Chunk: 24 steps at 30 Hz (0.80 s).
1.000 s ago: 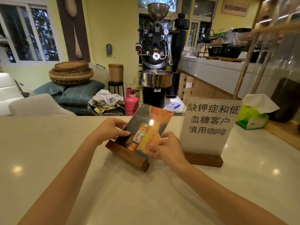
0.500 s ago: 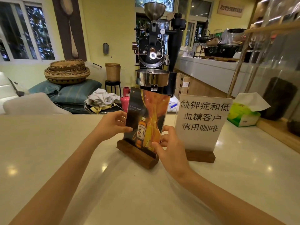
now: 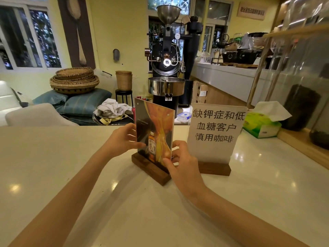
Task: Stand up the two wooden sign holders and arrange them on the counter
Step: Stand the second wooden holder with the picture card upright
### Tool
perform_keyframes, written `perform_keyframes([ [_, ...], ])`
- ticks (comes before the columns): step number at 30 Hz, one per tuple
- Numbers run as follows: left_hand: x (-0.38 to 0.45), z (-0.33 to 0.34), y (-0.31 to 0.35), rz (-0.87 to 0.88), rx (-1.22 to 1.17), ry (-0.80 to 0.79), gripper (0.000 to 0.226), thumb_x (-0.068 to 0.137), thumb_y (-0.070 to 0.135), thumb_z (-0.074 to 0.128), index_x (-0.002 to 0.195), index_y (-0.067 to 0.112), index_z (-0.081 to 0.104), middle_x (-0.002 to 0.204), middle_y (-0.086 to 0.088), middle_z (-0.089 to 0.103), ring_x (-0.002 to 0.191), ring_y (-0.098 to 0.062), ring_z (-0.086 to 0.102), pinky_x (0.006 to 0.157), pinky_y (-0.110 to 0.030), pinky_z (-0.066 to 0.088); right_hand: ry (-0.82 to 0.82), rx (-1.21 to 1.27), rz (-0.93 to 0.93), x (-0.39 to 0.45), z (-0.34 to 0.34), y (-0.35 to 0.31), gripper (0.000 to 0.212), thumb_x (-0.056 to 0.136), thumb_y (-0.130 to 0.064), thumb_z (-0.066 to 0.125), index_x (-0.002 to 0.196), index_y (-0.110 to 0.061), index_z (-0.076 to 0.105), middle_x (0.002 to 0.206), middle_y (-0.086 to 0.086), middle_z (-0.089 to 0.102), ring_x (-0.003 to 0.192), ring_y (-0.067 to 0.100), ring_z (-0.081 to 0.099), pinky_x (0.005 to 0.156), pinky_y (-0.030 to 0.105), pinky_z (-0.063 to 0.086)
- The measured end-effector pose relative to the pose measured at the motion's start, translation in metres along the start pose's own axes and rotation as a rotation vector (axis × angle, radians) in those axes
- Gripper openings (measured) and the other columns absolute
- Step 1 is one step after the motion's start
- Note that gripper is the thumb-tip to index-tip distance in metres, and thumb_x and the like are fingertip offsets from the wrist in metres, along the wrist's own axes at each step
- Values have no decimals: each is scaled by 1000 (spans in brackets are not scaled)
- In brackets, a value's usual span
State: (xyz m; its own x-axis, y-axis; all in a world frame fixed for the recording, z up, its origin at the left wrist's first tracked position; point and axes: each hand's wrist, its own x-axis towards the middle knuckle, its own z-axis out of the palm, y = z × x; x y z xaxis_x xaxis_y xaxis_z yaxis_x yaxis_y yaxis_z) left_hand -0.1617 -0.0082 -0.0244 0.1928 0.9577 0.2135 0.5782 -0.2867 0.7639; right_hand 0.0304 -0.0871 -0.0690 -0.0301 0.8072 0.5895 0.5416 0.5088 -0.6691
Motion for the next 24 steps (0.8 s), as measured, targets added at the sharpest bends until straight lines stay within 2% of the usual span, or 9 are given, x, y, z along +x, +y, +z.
perform_keyframes([
  [3, -4, 4, 0, -18, 24, -2, 54, 68, 19, 77, 116, 16, 50, 105, -2, 60, 94, -21, 60, 76, -27, 50, -19, -6, 4, -1, 0, -1, 36, 85, -19, 61, 115, -20, 41, 96, 3, 67, 76, 6, 58, 65, 8, 46],
  [6, -7, 7, 0, -14, 23, 9, 60, 67, 20, 78, 119, 16, 47, 109, -5, 61, 94, -21, 60, 79, -30, 51, -63, -1, 26, 0, -3, -2, 33, 86, -20, 58, 114, -20, 41, 99, 3, 66, 79, 7, 59, 71, 17, 51],
  [10, -9, 11, -2, -43, 36, 16, 72, 66, 24, 79, 125, 20, 40, 114, -5, 59, 99, -22, 59, 81, -33, 52, -154, 27, 64, -1, -17, 1, 31, 85, -31, 59, 111, -26, 43, 95, -10, 57, 87, 7, 59, 74, 21, 53],
  [13, -10, 16, -1, -46, -18, -6, 99, 64, 20, 80, 138, 30, 16, 131, -9, 49, 108, -26, 56, 76, -29, 51, -220, 29, 83, -4, -43, 13, 14, 84, -29, 59, 96, -29, 52, 95, -10, 60, 90, 6, 60, 77, 20, 52],
  [16, -11, 23, 0, -27, -35, -15, 124, 63, 13, 81, 141, 33, -14, 148, -10, 32, 128, -34, 43, 93, -42, 48, -258, 33, 203, -10, -74, 30, 10, 81, -21, 64, 81, -30, 59, 85, -11, 64, 81, 3, 61, 65, 11, 49],
  [19, -15, 32, -2, 8, -50, -9, 134, 60, 11, 82, 136, 37, -25, 151, -9, 25, 133, -31, 37, 104, -49, 40, -75, 40, 342, -13, -100, 45, 8, 77, -17, 68, 80, -21, 62, 82, -4, 65, 77, 9, 61, 59, 12, 48],
  [22, -19, 39, -7, 8, -17, 31, 136, 59, 10, 83, 136, 37, -27, 149, -10, 28, 132, -31, 37, 105, -49, 39, 165, 14, 417, -10, -120, 56, 22, 76, -15, 70, 90, -20, 55, 83, -5, 60, 80, 13, 58, 60, 15, 44],
  [24, -19, 41, -9, 6, 7, 53, 134, 59, 11, 83, 137, 35, -23, 148, -10, 31, 131, -31, 39, 104, -49, 41, 217, -26, 462, -5, -127, 62, 37, 74, -16, 72, 104, -17, 50, 93, -2, 57, 88, 16, 55, 68, 19, 44],
])
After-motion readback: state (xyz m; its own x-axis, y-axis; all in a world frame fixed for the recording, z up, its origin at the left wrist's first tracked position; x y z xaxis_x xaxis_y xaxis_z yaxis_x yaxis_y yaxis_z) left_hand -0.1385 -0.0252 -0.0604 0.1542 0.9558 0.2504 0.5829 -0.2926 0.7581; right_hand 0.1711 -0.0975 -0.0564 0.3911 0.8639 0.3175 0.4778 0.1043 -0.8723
